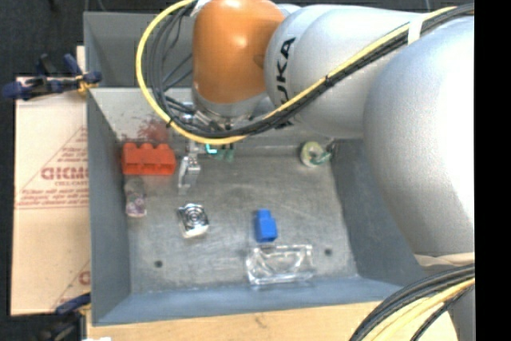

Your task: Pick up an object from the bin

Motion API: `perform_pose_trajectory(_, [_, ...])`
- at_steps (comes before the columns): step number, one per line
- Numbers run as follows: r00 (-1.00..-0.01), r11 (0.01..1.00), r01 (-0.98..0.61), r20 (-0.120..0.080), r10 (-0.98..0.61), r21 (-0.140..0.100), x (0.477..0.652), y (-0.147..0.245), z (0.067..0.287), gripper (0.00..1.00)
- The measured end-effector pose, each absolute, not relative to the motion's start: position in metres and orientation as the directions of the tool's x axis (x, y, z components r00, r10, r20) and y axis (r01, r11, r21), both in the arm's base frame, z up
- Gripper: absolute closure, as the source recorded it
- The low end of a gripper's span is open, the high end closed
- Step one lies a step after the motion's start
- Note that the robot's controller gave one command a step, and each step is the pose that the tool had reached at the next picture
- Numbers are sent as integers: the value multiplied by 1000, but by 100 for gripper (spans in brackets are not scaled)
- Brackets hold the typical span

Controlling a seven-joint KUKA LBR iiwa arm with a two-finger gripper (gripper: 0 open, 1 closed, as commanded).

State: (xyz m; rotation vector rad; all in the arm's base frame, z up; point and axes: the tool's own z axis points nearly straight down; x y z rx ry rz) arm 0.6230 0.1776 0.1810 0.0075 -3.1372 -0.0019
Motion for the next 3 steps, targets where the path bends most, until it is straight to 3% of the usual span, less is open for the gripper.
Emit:
perform_pose_trajectory(1, [-973, 973, -231, -8, -231, 1, 573, 150, 84, 0])
perform_pose_trajectory(2, [-913, 913, -409, -6, -409, -2, 572, 131, 101, 0])
perform_pose_trajectory(3, [-832, 832, -555, -6, -555, -2, 572, 137, 119, 0])
